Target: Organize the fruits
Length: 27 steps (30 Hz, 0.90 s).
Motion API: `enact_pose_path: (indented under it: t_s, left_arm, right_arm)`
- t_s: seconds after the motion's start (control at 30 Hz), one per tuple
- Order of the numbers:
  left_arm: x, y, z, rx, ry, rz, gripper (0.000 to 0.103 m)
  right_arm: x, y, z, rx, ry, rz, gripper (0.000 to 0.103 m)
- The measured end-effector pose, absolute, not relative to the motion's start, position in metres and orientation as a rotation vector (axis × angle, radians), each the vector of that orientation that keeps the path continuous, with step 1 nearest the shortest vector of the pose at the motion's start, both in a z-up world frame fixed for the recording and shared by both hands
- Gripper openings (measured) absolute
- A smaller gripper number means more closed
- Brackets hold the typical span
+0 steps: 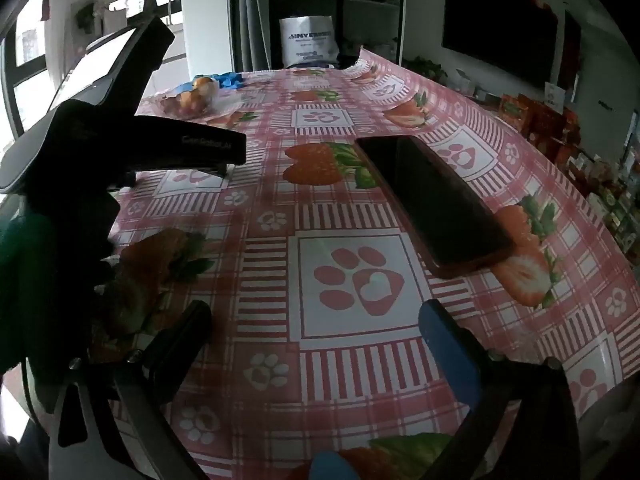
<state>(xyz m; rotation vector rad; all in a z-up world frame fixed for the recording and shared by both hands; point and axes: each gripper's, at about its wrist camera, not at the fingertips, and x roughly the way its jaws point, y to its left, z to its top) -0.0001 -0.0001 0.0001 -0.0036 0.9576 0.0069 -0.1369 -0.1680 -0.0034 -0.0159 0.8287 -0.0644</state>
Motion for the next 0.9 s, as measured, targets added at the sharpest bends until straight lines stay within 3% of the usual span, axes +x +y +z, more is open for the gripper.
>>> enact_pose_path:
  t_s: [0.9]
  left_arm:
    - [-0.0001, 0.0002, 0.0000, -0.019, 0.954, -0.001, 0.103]
  right_arm:
    - [-0.1332, -0.1676, -0.0045, -0.008, 0.833, -0.079, 0.103]
